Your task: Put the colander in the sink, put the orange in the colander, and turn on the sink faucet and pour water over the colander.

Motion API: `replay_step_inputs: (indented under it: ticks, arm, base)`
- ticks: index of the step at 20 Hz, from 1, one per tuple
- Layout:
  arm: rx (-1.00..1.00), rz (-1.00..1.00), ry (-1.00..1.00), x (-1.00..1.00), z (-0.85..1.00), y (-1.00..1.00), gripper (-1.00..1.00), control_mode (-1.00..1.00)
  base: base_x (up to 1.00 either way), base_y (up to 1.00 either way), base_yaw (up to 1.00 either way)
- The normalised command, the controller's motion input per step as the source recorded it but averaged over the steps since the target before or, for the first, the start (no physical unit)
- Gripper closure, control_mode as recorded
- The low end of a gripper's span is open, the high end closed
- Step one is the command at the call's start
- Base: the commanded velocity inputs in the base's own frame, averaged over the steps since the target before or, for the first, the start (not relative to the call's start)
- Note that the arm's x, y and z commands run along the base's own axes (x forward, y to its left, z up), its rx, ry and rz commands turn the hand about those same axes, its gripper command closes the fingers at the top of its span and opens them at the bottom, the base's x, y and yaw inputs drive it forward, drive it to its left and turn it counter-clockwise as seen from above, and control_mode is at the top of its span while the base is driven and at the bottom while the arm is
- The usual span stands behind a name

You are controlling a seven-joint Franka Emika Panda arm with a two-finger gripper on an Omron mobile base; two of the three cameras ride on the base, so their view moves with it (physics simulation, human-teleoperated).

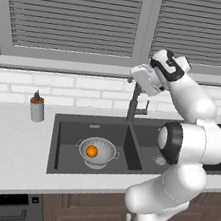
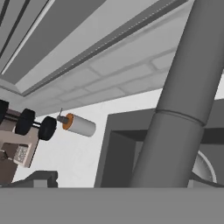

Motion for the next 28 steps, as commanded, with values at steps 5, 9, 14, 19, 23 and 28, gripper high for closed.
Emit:
replay_step_inputs:
  ticks: [5,9,14,19,23,28]
  arm:
    - [-0.03,-0.05,-0.12,0.39,-0.14,0.17,-1.00,-1.00]
    - [-0.01,-0.07,-0.15,0.47,-0.08,0.00,-1.00,-1.00]
    - [0.00,-0.08,-0.14,0.57,-0.08,0.00,-1.00,-1.00]
    - [-0.01,-0.16,-0.14,0.74,-0.18,0.00,-1.00,-1.00]
    - [-0.03,-0.25,-0.13,0.78,-0.15,0.00,-1.00,-1.00]
    - [-0.01,-0.23,-0.17,0.28,-0.05,0.00,-1.00,-1.00]
  base:
    - [0.00,0.00,0.00]
    - [0.00,0.00,0.00]
    - [0.00,0.00,0.00]
    - [0.00,0.00,0.00]
    - [0.00,0.00,0.00]
    - [0.00,0.00,0.00]
